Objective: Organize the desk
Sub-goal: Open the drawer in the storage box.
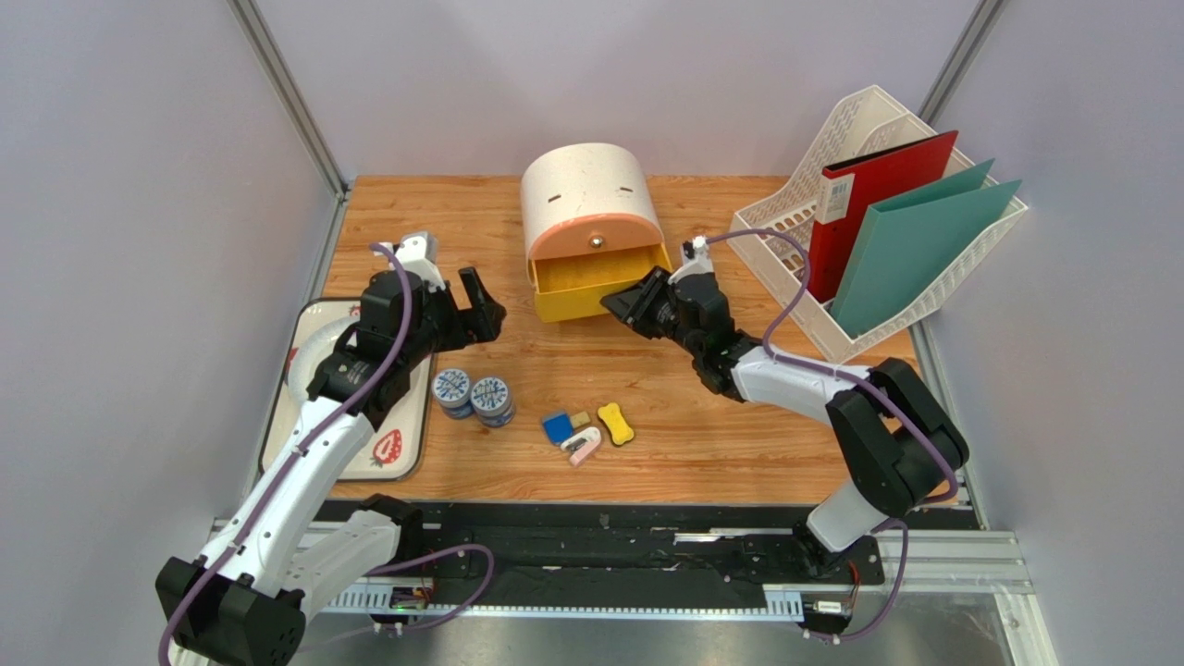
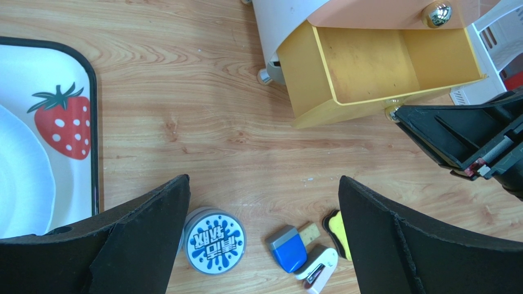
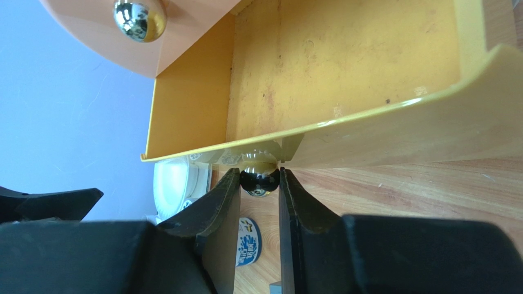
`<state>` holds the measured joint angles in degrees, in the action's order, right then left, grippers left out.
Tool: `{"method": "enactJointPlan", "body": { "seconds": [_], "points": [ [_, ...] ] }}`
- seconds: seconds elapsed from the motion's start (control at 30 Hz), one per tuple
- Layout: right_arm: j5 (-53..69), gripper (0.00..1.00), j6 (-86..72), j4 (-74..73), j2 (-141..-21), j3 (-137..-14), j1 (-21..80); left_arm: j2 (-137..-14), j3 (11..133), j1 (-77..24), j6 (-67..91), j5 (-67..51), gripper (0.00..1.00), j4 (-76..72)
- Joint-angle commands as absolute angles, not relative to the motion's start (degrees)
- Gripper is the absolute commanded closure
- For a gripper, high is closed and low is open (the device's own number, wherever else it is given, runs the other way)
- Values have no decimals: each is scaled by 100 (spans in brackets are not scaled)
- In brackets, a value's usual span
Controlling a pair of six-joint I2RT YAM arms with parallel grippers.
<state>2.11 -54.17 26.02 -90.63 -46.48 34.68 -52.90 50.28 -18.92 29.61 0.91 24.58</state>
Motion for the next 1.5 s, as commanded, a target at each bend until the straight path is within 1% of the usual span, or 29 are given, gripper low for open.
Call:
{"method": "enactJointPlan", "body": {
  "seconds": [0.0, 0.4, 0.5, 0.9, 1.17, 1.47],
  "points": [
    [26, 81, -5327, 2689, -8763, -4579, 3524, -5212, 4983, -1846, 3050, 44, 1, 2250],
    [0, 81, -5107, 2506, -8438, -4491, 3638, -5133, 4983, -1854, 3041, 70, 1, 2285],
    [-299, 80, -5010, 2216, -8253, -4526, 3753, -5159, 4975, -1846, 3032, 70, 1, 2294],
    [-272, 79, -4949, 2162, -8411, -4526, 3814, -5168, 4957, -1846, 3041, 61, 1, 2268],
    [-1080, 77, -4438, 1486, -8270, -5027, 4280, -5229, 4975, -1846, 3085, 44, 1, 2215],
    [-1248, 76, -4535, 1512, -8323, -4939, 4263, -5168, 4966, -1846, 3041, 53, 1, 2276]
  ]
}}
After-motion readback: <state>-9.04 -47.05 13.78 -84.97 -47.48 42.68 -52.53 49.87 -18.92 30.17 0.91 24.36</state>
